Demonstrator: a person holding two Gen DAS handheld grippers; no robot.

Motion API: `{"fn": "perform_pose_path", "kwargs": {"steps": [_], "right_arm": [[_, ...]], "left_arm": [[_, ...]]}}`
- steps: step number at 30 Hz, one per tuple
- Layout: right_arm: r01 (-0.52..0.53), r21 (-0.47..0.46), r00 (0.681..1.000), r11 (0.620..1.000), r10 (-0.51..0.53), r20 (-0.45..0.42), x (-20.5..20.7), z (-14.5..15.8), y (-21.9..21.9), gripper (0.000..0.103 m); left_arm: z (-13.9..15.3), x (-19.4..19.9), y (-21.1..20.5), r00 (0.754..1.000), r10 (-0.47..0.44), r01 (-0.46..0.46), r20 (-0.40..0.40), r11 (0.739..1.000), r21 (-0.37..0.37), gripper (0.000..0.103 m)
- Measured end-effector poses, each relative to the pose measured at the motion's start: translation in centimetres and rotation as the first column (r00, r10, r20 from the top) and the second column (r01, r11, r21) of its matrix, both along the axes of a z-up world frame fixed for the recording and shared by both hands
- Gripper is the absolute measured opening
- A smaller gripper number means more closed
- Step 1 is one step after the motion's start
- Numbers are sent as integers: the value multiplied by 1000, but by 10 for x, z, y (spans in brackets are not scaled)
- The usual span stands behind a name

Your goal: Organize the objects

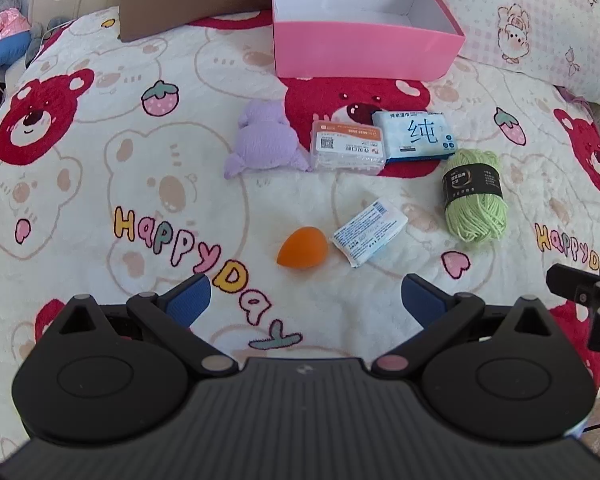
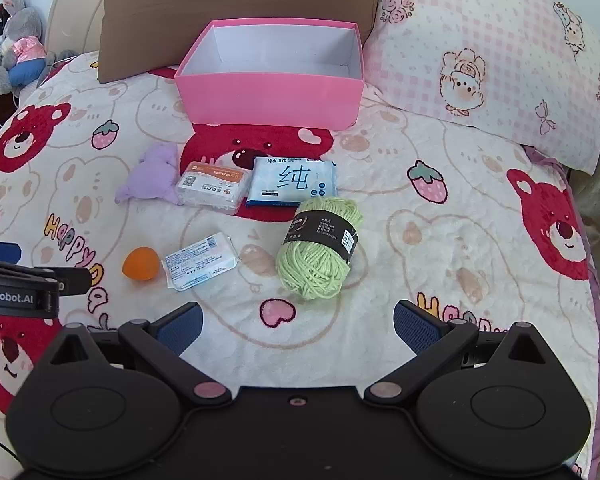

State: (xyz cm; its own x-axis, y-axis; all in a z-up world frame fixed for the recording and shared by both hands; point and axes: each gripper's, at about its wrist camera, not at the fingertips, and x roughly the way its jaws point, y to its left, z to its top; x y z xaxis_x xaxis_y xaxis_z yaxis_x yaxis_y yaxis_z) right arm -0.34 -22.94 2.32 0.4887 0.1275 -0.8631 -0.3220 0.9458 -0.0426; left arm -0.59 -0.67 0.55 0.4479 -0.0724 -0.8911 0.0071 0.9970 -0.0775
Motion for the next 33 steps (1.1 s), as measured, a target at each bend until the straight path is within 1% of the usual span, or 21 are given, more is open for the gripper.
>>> {"fn": "perform_pose_path", "kwargs": {"steps": [7, 15, 22, 28, 33], "right_arm": [[15, -10, 1000, 1000, -15, -11, 1, -4, -1, 103], [17, -15, 1000, 1000, -18, -16, 2, -6, -2, 103], [26, -6, 999, 1000, -26, -34, 3, -10, -2, 103], [32, -5, 998, 999, -32, -54, 6, -15, -2, 103], [36, -8, 997, 999, -37, -63, 7, -17, -2, 103]], "left_arm": [[-1, -1, 4, 1000, 15, -15, 2, 1000, -25, 103], [-7, -1, 8, 999, 23, -24, -23, 999, -42, 103], [-9, -1, 9, 999, 26, -27, -27, 999, -43, 103], [-16, 0, 9, 998, 11, -14, -67, 999, -41, 103], [-18, 1, 8, 997, 5, -8, -76, 999, -42, 103]]}}
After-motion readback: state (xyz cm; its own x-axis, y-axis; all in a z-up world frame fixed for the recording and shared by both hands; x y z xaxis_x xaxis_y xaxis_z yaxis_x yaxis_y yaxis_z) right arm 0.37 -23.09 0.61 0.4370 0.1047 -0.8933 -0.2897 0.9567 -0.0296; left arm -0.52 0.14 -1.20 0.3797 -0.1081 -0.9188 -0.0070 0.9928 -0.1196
